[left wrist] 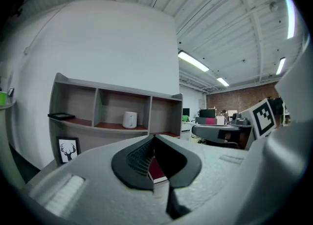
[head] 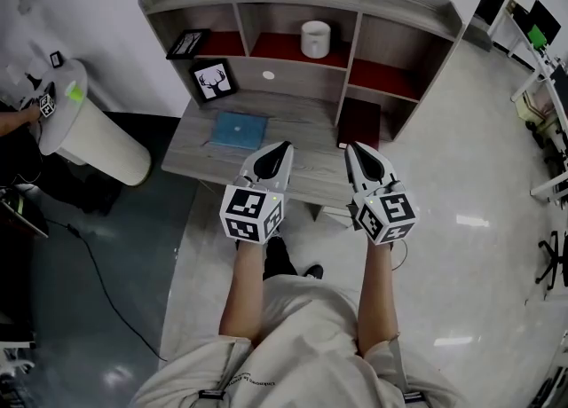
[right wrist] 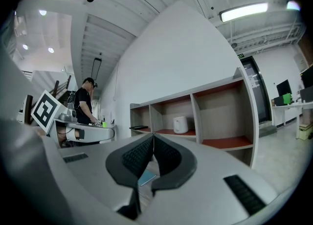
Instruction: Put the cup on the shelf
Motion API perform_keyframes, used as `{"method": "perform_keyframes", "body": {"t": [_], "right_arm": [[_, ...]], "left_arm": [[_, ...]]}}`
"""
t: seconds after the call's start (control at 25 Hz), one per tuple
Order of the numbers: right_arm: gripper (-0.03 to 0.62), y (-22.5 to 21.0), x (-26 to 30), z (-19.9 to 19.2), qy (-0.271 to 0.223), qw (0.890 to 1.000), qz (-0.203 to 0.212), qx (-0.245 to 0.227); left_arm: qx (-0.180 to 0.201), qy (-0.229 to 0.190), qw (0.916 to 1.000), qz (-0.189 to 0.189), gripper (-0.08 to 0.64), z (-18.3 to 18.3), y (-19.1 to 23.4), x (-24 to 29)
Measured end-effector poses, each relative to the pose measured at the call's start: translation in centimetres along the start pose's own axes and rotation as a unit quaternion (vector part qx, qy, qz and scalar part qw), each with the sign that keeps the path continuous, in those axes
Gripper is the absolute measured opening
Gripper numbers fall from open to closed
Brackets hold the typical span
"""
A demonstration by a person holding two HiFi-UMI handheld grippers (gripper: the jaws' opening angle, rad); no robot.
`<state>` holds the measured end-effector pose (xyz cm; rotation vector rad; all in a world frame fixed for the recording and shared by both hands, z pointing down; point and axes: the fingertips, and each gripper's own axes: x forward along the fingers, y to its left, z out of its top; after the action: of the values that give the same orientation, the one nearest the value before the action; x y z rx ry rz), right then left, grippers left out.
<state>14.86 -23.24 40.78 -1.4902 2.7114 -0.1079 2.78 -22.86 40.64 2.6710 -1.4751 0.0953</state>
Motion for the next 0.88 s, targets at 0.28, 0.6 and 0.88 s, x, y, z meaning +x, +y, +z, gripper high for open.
{"method": "perform_keyframes", "body": {"t": [0.28, 0.6, 0.88], "right_arm": [[0.017, 0.2, 0.3, -0.2, 0.000, 1.000, 0.006, 0.005], [0.015, -0.7, -0.1, -0.4, 0.003, 1.000, -0.009, 0.010], [0.015, -0.5, -0.1, -0.9, 0.010, 1.000, -0.008, 0.009]], "left_arm": [[0.002, 0.003, 1.0000, 0.000, 0.009, -0.1, 0.0, 0.3], [0.001, 0.008, 0.9999, -0.007, 0.009, -0.4, -0.6, 0.8], [-0.002, 0.011, 0.9999, -0.007, 0.009, -0.8, -0.6, 0.9]]}}
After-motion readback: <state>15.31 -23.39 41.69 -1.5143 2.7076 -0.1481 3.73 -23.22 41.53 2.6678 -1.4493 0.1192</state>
